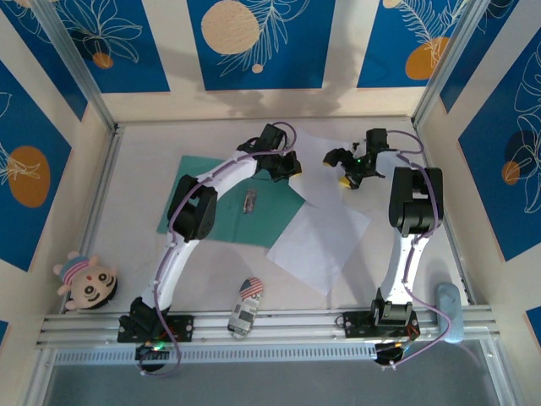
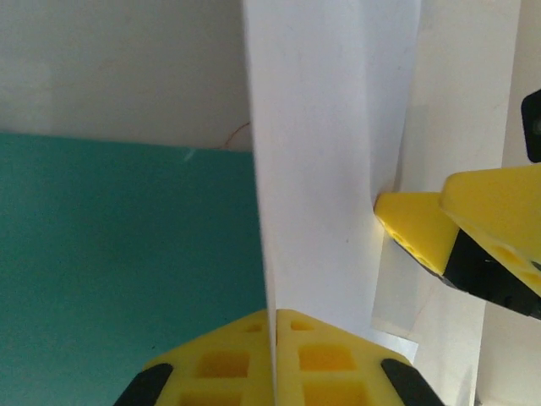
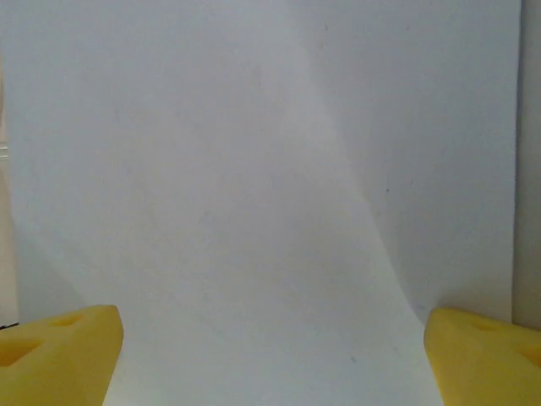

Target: Put the files into the folder

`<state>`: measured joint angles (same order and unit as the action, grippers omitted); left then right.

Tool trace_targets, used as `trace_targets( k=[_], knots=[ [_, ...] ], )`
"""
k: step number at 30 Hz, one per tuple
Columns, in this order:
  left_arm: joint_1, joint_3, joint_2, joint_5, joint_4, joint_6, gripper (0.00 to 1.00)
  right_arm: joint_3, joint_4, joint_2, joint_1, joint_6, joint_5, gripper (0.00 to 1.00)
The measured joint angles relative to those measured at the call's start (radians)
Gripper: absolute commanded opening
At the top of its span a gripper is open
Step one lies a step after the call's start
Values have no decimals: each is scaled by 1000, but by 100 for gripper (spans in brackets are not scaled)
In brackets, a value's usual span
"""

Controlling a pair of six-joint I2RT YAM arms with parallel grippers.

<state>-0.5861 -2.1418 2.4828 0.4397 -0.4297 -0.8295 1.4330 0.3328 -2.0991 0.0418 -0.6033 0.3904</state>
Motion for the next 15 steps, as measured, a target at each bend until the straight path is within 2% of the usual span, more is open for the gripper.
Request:
trace_targets(
  k=[7, 15],
  knots=[
    [2, 89, -106, -6, -17, 19, 0, -185, -119, 144, 2, -85, 116, 93],
    [8, 262, -446, -27, -65, 70, 0, -431, -400, 419, -9, -267, 290, 98]
  ],
)
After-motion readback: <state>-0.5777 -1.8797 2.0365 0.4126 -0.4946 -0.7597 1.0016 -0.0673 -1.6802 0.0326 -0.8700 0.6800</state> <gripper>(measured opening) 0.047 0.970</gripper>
